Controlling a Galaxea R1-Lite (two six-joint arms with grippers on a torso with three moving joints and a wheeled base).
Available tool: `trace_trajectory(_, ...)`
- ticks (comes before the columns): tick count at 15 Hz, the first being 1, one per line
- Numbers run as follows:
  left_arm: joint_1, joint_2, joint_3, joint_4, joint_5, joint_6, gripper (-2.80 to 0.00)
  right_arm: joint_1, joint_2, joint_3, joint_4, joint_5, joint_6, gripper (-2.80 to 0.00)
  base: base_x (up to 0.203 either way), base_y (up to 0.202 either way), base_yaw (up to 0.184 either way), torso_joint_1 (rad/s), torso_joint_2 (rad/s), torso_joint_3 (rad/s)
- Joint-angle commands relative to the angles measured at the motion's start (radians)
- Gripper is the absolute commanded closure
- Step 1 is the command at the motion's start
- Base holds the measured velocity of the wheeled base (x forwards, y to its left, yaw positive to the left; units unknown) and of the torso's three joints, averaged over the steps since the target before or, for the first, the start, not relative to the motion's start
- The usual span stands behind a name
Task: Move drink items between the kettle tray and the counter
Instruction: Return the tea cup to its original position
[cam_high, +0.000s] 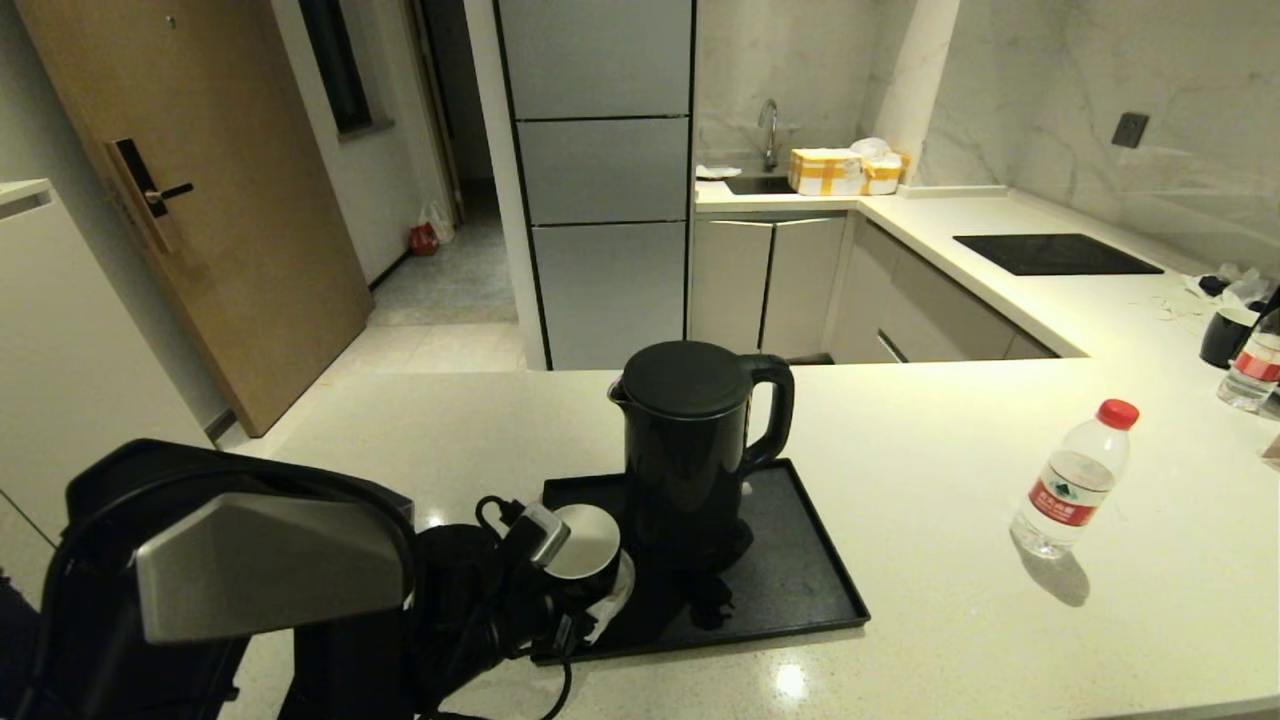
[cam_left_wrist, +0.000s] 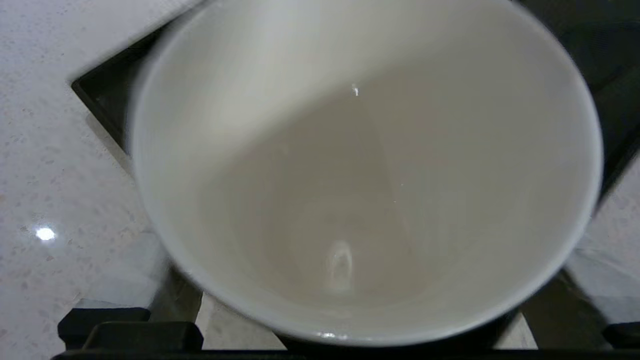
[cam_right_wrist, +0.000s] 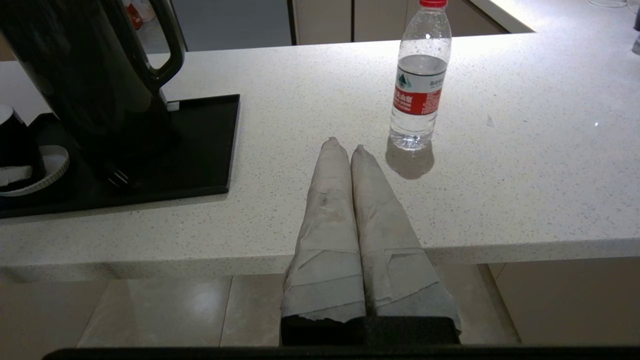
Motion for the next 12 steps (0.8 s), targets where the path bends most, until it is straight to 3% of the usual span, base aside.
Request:
trace_trajectory(1,-0.007,-0.001,0.016,-0.009,0.000,0.000,-2.80,-0.001,0.001,0.003,0.000,0.000,0.000,0.00,0.000,0.000,0.000,0.000,0.00,0.000)
trace_trajectory(5,-0.010,-0.007,0.031,-0.009,0.004,-0.002,-2.80,0.000,0.001,0.003,0.000,0.000,0.000,0.00,0.000,0.000,0.000,0.000,0.00,0.000)
trace_trajectory(7,-0.010,-0.011,0.052,-0.009,0.049,-0.005,-2.80,0.000,0.001,0.003,0.000,0.000,0.000,0.00,0.000,0.000,0.000,0.000,0.00,0.000)
trace_trajectory(12,-0.010,-0.029,0.085,-0.009,0.050,-0.005,-2.80,0.000,0.001,0.003,0.000,0.000,0.000,0.00,0.000,0.000,0.000,0.000,0.00,0.000)
